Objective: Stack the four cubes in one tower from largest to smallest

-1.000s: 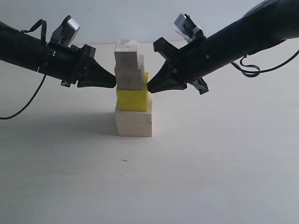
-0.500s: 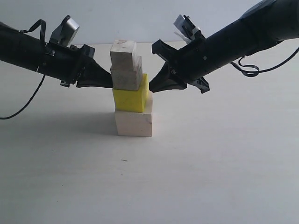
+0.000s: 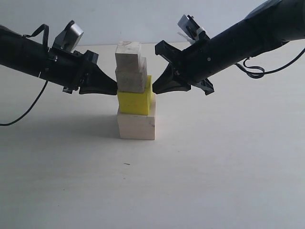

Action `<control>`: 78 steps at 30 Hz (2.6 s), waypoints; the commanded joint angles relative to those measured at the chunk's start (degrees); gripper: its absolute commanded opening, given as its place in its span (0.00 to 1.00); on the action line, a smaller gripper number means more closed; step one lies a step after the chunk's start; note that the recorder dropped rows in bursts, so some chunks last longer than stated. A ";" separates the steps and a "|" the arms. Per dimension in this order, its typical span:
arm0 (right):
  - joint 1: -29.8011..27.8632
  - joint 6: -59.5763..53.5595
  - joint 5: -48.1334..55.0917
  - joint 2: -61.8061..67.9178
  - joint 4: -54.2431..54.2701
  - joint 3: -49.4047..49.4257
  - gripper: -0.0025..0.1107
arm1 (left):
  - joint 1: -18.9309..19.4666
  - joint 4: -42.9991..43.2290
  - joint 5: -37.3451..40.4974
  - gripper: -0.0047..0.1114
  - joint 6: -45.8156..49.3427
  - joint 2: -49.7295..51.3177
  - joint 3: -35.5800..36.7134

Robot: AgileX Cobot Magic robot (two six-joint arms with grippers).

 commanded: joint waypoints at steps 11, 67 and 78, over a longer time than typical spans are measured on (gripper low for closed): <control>-0.15 -3.35 -0.63 0.10 0.36 0.16 0.02 | -0.37 -1.11 2.04 0.04 -0.64 -0.24 0.16; -2.26 4.24 -2.33 0.85 -9.62 7.66 0.02 | 1.94 1.74 -4.10 0.04 -2.40 2.33 6.22; -2.26 -11.28 -11.96 -12.84 4.80 16.88 0.02 | 2.21 -18.61 -7.64 0.04 15.31 -4.80 19.95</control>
